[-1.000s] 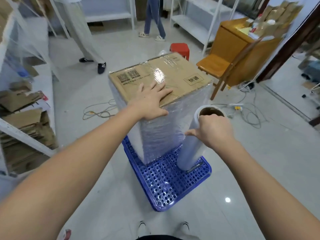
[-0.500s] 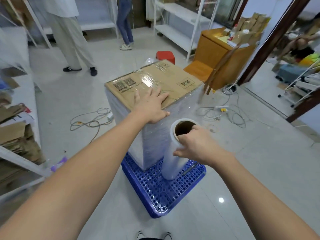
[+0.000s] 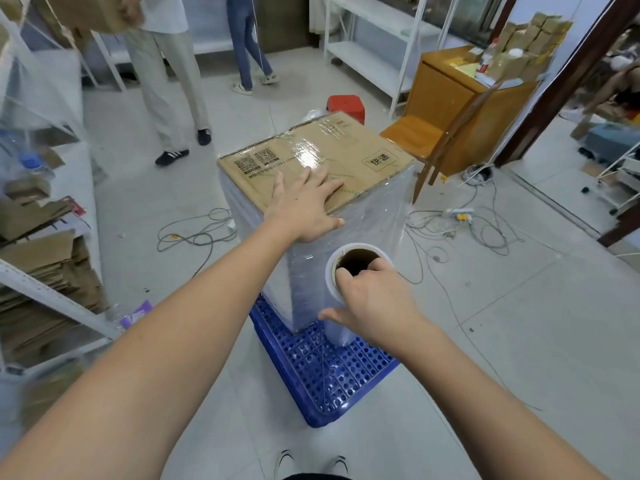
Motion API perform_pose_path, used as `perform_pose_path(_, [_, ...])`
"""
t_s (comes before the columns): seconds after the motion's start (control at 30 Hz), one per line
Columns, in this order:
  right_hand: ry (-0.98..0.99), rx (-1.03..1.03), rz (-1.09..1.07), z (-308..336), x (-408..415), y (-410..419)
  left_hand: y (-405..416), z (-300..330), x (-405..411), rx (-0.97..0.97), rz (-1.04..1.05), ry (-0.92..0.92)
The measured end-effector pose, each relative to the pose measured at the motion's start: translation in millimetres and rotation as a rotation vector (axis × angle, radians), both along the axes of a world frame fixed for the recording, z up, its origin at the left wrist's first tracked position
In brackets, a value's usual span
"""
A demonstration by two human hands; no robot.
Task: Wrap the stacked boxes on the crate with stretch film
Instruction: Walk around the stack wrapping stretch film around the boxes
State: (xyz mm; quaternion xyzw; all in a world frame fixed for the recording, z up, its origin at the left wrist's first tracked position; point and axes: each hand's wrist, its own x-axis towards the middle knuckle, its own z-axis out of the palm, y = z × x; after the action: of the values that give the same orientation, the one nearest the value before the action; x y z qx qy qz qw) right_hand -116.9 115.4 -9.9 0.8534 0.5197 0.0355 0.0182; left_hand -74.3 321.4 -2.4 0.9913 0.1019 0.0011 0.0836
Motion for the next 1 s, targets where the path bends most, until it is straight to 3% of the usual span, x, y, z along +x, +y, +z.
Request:
perform_pose_path(0.3, [0.068,0.006,-0.213,9,-10,-8,1,2,-6,-0.107,-0.032,-0.081])
perform_pose_path(0.43, [0.037,-0.023,-0.322,10,-16,5,26,14,-14,-0.258,-0.238,-0.066])
perform_pose_path(0.6, [-0.011,-0.002,-0.54,3,-8,27,77,15,-28,0.018,-0.628,0.009])
perform_pose_path(0.73, [0.05,0.02,-0.633,-2,4,35,91,-7,-26,0.283,-0.756,-0.068])
perform_pose_path(0.87, [0.085,0.068,-0.554,1,4,32,99,-15,-24,0.31,-0.784,-0.169])
perform_pose_path(1.0, [0.129,0.091,-0.48,8,-15,38,96,-12,-23,0.303,-0.791,-0.124])
